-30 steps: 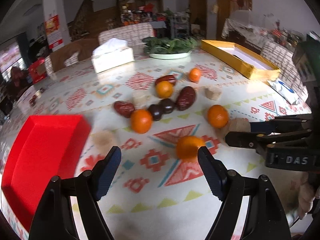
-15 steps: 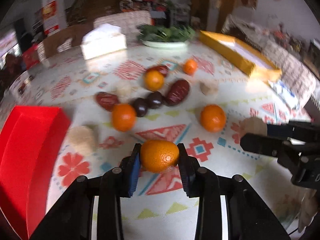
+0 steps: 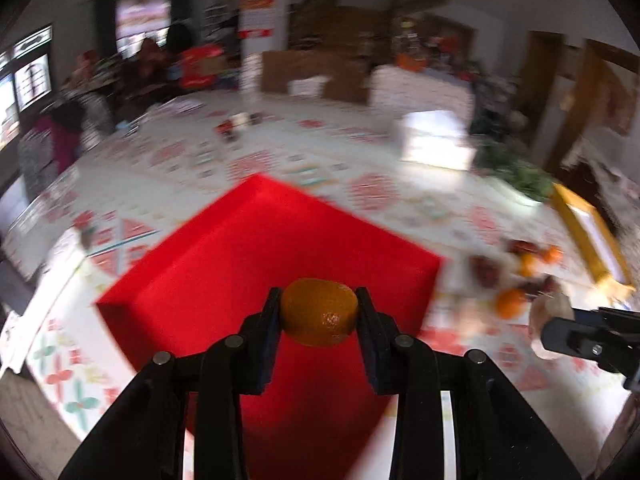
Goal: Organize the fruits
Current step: 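Drop the orange into the red tray with the left tool while the right tool drops the pale cube in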
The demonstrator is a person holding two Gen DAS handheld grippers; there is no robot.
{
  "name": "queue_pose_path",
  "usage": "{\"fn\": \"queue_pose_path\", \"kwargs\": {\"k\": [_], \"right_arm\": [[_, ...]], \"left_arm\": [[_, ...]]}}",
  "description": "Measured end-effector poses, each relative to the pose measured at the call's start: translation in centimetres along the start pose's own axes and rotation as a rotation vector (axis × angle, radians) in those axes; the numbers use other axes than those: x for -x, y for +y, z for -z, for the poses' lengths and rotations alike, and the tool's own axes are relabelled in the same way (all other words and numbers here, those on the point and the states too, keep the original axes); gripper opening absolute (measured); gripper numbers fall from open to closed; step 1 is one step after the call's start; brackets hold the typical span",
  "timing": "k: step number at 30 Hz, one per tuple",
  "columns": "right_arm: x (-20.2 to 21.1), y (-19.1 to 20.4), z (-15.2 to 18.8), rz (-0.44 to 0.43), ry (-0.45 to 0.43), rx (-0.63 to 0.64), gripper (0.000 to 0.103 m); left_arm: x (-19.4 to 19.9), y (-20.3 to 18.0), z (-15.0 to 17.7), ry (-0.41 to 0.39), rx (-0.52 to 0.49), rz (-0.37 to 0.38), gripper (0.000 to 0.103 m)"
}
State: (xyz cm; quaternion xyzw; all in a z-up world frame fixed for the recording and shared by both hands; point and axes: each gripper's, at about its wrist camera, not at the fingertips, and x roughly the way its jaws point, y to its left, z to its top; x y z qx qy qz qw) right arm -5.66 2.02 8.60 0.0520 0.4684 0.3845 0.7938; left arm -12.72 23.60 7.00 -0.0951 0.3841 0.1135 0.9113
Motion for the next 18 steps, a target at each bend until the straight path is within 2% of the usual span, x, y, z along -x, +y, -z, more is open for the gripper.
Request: {"fn": "queue_pose_path", "kwargs": {"k": [4, 6, 12, 15, 17, 18], "right_arm": [[-5.5, 2.3, -1.5, -0.050, 0.074, 0.019, 0.044], [-8.1, 3.6, -2.0, -0.057, 0.105, 0.036, 0.044], [-12.2, 5.2, -2.7, -0.013, 0.148, 0.073, 0.045], [-13.1, 5.3, -2.9, 0.016, 0.147, 0.083, 0.046], [-13.0, 5.2, -3.0, -0.002, 0.146, 0.070, 0.059], [-12.8, 5.2, -3.1, -0.014, 0.136, 0.062, 0.062]], "left_arm": [[-2.6, 3.7, 0.4, 0.063, 0.064, -0.060, 0.034], [-3.3, 4.6, 0.7, 0.074, 0.080, -0.058, 0.034], [-4.0, 6.0, 0.9, 0.075, 0.106, -0.081, 0.034], [-3.8, 6.3, 1.1, 0.064, 0.128, -0.059, 0.035], [-3.5, 6.4, 1.1, 0.055, 0.138, -0.042, 0.036], [-3.3, 6.4, 1.1, 0.048, 0.144, -0.035, 0.038]]}}
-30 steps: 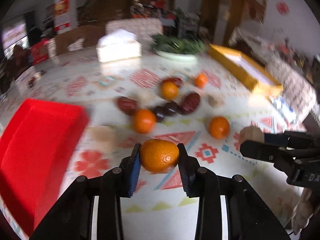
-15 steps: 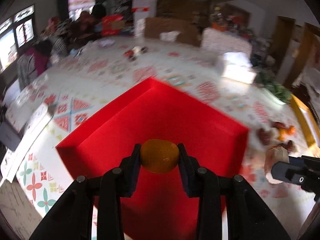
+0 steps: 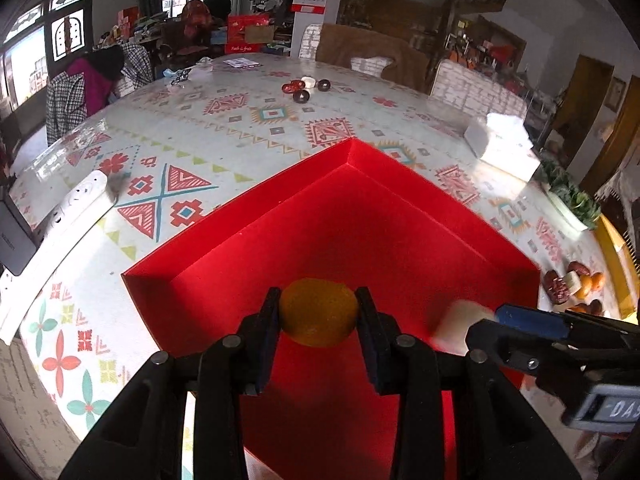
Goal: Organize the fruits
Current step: 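Drop the orange into the red tray with the left tool while the right tool drops the pale cube in, then move both tools back from the red tray to the fruit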
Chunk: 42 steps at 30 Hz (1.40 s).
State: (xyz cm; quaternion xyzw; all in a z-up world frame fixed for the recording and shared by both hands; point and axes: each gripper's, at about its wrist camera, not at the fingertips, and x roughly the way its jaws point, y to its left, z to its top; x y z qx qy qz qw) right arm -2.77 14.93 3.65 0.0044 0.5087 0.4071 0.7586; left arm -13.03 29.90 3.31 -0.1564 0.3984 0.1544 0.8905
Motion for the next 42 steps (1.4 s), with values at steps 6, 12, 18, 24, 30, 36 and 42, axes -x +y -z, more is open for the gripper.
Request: {"fn": "queue_pose_path", "kwargs": {"k": [6, 12, 18, 24, 30, 36, 42], "right_arm": [[3.4, -0.4, -0.2, 0.103, -0.105, -0.038, 0.065], [1.5, -2.8, -2.6, 0.403, -0.001, 0.018, 0.065], [-0.2, -5.0, -3.9, 0.555, 0.062, 0.066, 0.063], [-1.7, -4.9, -6.7, 0.632, 0.046, 0.146, 0.062], [1.5, -4.9, -8.3, 0.524, -0.037, 0.089, 0.058], [14.0, -6.5, -2.9, 0.329, -0.264, -0.070, 0.067], [20.2, -15.3, 6.0, 0.070, -0.329, -0.408, 0.090]], "left_arm": [[2.0, -0.4, 0.9, -0.065, 0.032, 0.007, 0.051], [2.1, -2.2, 2.8, -0.076, 0.013, 0.014, 0.052], [0.8, -4.3, 3.8, -0.037, 0.020, 0.062, 0.062], [0.0, -7.3, 3.6, -0.058, 0.015, 0.081, 0.070], [1.9, -8.2, 3.6, -0.084, -0.024, 0.125, 0.070], [5.4, -8.9, 3.4, -0.159, -0.089, 0.132, 0.072], [6.4, -11.2, 4.5, -0.158, -0.130, 0.162, 0.072]]}}
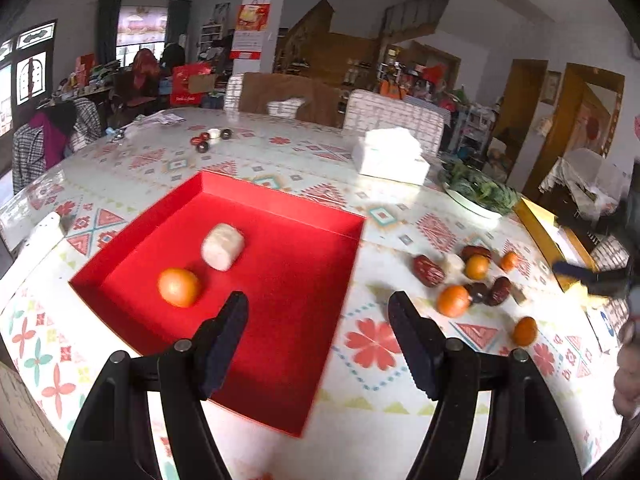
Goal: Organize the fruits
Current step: 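Move both tools back from the red tray to the fruit, then grasp an orange with the left tool while the right tool grasps another orange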
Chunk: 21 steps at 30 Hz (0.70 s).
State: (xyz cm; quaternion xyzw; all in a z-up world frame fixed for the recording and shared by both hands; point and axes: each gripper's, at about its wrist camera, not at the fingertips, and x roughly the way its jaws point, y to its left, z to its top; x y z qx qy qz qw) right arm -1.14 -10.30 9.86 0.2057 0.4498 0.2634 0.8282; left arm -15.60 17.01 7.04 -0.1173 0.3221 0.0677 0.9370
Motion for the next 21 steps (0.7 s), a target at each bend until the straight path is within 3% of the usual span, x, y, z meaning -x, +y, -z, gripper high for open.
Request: {"fn": "queue_pose_path", "kwargs": {"k": [2, 5, 7, 12, 14, 21], "right_arm": [[0.6, -1.8, 1.6, 0.152, 0.006, 0.056, 0.084], [-0.1, -2.8, 3.2, 0.250, 0.057, 0.134, 0.069], [-0.5, -3.1, 3.7, 0.280, 0.055, 0.160, 0.069], [-2.0, -4.1, 5.0, 0.299, 0.089, 0.213, 0.065], [-2.4, -4.7, 5.4, 0.288, 0.096, 0.223, 0.058], [-2.9, -6.1, 6.1, 0.270, 0.065, 0.226, 0.047]], "left_arm": [[0.0, -0.9, 0.6, 0.009, -0.006, 0.001, 0.072], [-0.6, -2.4, 1.2, 0.034, -0.030, -0.018, 0.072], [-0.9, -3.6, 1.6, 0.057, -0.047, -0.018, 0.072], [-1.3, -6.5, 2.1, 0.078, -0.124, -0.005, 0.072], [-1.5, -7.4, 2.0, 0.075, -0.152, -0.006, 0.072], [-4.0, -9.6, 1.7, 0.111, -0.201, 0.005, 0.072]]}}
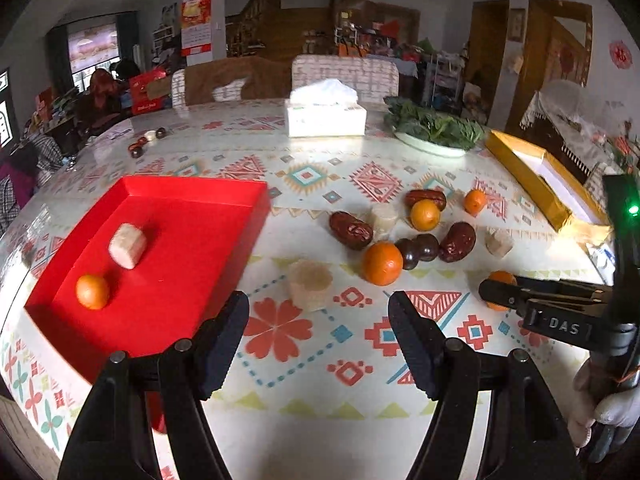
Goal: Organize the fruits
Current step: 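Grasp an orange with the left tool while the right tool grasps another orange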
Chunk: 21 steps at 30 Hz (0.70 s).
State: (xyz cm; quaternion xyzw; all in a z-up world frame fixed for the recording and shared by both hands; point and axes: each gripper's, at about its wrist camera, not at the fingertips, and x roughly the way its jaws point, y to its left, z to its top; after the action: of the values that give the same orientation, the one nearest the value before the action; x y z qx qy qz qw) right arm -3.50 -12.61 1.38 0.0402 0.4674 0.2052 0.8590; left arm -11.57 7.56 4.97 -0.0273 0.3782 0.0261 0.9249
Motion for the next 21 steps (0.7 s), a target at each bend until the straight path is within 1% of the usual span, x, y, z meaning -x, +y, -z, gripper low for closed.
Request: {"fn": "queue_pose_path", "kwargs": {"k": [1, 3, 4, 5, 7, 12, 15, 19, 20, 21], "right_arm": [[0.1, 0.0, 0.0, -0.002, -0.006, 0.001, 0.046], [0.1, -0.2, 0.1, -0.015, -0.030, 0.008, 0.044], [0.0, -0.2, 0.1, -0.023, -0.039, 0.011, 0.041], [0.0, -0.2, 0.2, -0.023, -0.045, 0.015, 0.041], [0.0, 0.0, 0.2, -0.021, -0.051, 0.022, 0.041], [-0.2, -0.2, 0.2, -0.057, -0.046, 0.020, 0.041], [-0.3, -0.3, 0.2, -0.075, -0.044, 0.013, 0.041], [-0.3, -0.1, 0.2, -0.083, -0.040, 0.021, 0.041], [-0.3, -0.1, 0.2, -0.084, -0.040, 0.021, 0.041], [-0.3, -0.1, 0.2, -0.085, -0.040, 0.020, 0.041]], "left_arm": [[-0.5, -0.2, -0.1, 0.009, -0.006, 0.002, 0.072], [-1.1, -0.7, -0.4, 0.021, -0.015, 0.023, 0.068], [-1.5, -1.0, -0.6, 0.029, -0.026, 0.038, 0.060], [-2.0, -1.4, -0.8, 0.038, -0.040, 0.045, 0.051], [-3.2, -2.2, -1.3, 0.058, -0.068, 0.057, 0.041], [-5.8, -3.6, -2.2, 0.080, -0.114, 0.049, 0.041], [-6.4, -4.2, -2.6, 0.083, -0.140, 0.052, 0.041], [-7.5, -4.7, -2.5, 0.112, -0.168, 0.058, 0.041], [-7.8, -4.7, -2.4, 0.125, -0.169, 0.063, 0.039], [-8.1, -4.7, -2.3, 0.137, -0.167, 0.071, 0.035]]}}
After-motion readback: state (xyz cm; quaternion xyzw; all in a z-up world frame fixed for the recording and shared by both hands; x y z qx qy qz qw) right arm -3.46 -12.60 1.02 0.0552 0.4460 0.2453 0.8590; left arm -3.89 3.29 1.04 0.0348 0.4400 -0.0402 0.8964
